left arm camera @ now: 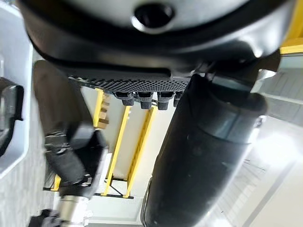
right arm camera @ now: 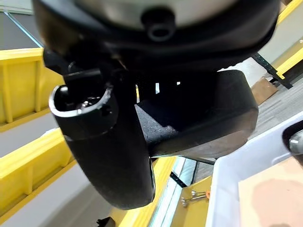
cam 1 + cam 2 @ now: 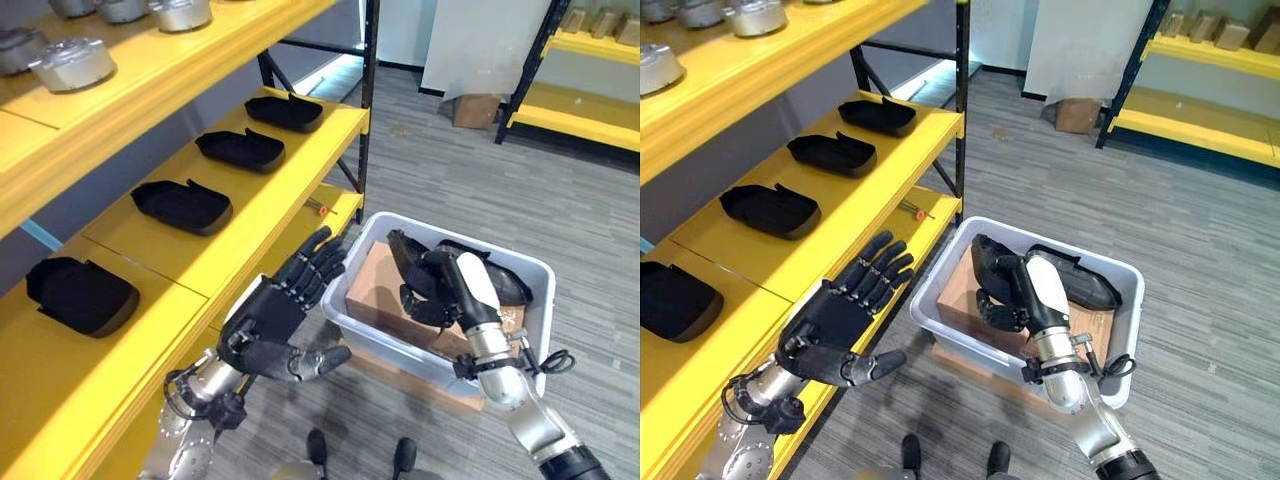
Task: Move parts from the plastic box to the shelf.
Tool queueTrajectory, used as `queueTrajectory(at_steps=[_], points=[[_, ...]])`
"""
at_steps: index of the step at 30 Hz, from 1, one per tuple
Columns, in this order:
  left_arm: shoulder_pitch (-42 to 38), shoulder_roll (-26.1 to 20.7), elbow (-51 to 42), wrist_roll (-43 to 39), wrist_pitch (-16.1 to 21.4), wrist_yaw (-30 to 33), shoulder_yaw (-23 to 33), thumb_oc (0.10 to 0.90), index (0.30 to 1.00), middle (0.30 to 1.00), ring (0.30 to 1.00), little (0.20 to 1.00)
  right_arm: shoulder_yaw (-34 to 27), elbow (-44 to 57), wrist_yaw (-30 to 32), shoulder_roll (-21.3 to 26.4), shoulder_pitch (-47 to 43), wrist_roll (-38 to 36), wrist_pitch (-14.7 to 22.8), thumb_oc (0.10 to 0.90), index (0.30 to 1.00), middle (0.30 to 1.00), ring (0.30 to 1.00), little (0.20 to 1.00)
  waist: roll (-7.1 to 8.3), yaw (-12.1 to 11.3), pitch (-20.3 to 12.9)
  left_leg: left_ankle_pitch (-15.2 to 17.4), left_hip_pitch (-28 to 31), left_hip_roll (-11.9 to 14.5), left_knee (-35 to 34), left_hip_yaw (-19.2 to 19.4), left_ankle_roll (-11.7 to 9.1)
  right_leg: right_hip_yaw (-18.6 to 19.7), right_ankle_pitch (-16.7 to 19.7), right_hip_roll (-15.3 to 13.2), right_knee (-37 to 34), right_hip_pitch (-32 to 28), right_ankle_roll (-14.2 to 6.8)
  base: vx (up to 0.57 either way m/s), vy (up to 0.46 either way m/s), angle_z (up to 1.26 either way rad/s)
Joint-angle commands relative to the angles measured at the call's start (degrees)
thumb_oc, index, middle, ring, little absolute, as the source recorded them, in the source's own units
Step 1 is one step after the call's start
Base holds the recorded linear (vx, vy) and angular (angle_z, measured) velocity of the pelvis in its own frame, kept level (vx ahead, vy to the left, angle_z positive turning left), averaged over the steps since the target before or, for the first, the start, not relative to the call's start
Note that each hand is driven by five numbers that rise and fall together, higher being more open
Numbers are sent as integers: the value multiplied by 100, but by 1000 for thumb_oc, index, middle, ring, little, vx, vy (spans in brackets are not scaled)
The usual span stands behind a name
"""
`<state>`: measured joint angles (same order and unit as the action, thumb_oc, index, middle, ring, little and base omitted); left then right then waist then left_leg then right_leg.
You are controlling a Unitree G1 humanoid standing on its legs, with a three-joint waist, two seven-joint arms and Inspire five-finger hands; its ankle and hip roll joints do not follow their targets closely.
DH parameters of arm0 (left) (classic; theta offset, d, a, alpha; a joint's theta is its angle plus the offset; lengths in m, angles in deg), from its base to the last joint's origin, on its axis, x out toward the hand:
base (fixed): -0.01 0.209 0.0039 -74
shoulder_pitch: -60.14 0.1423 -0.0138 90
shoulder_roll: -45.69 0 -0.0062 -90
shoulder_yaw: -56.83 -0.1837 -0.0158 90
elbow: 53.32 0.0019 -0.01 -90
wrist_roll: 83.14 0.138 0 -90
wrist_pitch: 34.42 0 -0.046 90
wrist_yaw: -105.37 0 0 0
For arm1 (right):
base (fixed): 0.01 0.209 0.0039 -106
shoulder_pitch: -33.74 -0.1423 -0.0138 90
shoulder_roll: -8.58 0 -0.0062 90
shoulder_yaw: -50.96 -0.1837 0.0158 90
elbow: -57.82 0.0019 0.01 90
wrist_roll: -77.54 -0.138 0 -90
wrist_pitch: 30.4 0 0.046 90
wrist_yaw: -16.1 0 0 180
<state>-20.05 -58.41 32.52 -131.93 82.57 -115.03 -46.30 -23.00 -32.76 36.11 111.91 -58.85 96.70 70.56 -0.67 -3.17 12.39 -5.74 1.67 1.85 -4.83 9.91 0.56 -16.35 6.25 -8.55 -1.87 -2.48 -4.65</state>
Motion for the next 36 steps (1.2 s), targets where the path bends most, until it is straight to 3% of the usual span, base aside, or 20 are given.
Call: queueTrajectory(at_steps=[1,4,6,11,12,13,14,15,19,22,24,27,30,36], points=[[-365,-84,-254,14,271,-244,311,900,1000,1000,1000,1000,-349,653,609,44,-748,-25,803,400,300,300,300,300,56,5,-384,718,287,-132,110,-109,172,448,-1005,473,1772,199,-92,-168,-32,14],[-496,-64,-260,-47,152,-246,338,900,1000,1000,1000,1000,-364,543,756,72,-854,-17,924,400,300,300,300,300,52,11,-354,768,119,-241,311,-283,195,611,-1140,749,1965,341,48,-106,-62,52],[-591,-36,-219,69,116,-173,337,900,1000,1000,1000,1000,-345,534,994,70,-948,177,943,400,300,300,300,300,74,-76,-251,822,-166,-394,753,-606,150,560,-1272,706,1392,112,250,-114,-164,38],[-227,-15,-343,192,208,-309,404,900,1000,1000,1000,1000,-444,717,1168,235,-964,433,891,400,300,300,300,300,-91,-163,-195,730,-192,-482,687,-810,106,547,-1159,663,990,4,297,-83,-59,33],[-152,-49,-365,305,226,-300,403,900,1000,1000,1000,1000,-492,776,1238,270,-887,480,843,400,300,300,300,300,-109,-132,-222,721,-172,-470,638,-608,75,442,-1092,632,819,-63,267,-129,-27,34],[-186,-119,-422,284,99,-421,382,900,1000,1000,1000,1000,-631,859,1326,327,-750,471,693,400,300,300,300,300,-92,36,-266,730,-147,-287,662,178,-2,104,-993,487,591,-153,213,-127,-15,63],[-193,-132,-436,280,85,-424,373,900,1000,1000,1000,1000,-657,875,1327,336,-725,456,680,400,300,300,300,300,-88,66,-271,739,-142,-260,677,279,-12,50,-976,467,550,-178,206,-186,38,108],[-261,-196,-524,306,33,-309,299,900,1000,1000,1000,1000,-733,894,1392,384,-630,498,707,400,300,300,300,300,-57,192,-292,766,-131,-79,764,699,-65,-105,-921,355,446,-210,184,-121,53,125],[-318,-349,-512,851,223,369,212,900,1000,1000,1000,1000,-748,835,1356,500,-587,404,1045,400,300,300,300,300,26,287,-291,860,-132,301,1144,791,-172,-99,-921,187,495,-173,217,-142,146,89],[-302,-448,-545,1050,267,613,323,900,1000,1000,1000,1000,-770,843,1257,675,-613,-28,1214,400,300,300,300,300,31,295,-322,272,-155,953,1404,606,-416,-45,-935,59,572,-105,300,-150,250,0],[-291,-471,-582,1199,335,770,398,900,1000,1000,1000,1000,-759,856,1284,703,-643,-322,1298,400,300,300,300,300,-22,298,-373,121,-43,1095,1350,313,-483,93,-928,-15,629,-4,295,-129,345,-9],[-303,-511,-605,1615,420,1201,438,900,1000,1000,1000,1000,-692,912,1631,621,-727,-401,1387,400,300,300,300,300,-141,284,-409,117,29,1032,1084,156,-484,195,-917,-90,664,31,237,-119,336,-10],[-368,-727,-701,2692,521,1846,448,900,1000,1000,1000,1000,-862,1081,1835,460,-711,-305,1338,400,300,300,300,300,-208,280,-414,476,259,909,729,401,-452,-28,-865,-329,702,-111,50,-164,401,13],[-94,-1177,-878,2376,451,1552,817,900,1000,1000,1000,1000,-1065,1391,1959,416,-609,-44,993,400,300,300,300,300,-248,57,-499,517,486,565,178,421,-330,-400,-479,-683,411,-287,-354,-143,287,31]])
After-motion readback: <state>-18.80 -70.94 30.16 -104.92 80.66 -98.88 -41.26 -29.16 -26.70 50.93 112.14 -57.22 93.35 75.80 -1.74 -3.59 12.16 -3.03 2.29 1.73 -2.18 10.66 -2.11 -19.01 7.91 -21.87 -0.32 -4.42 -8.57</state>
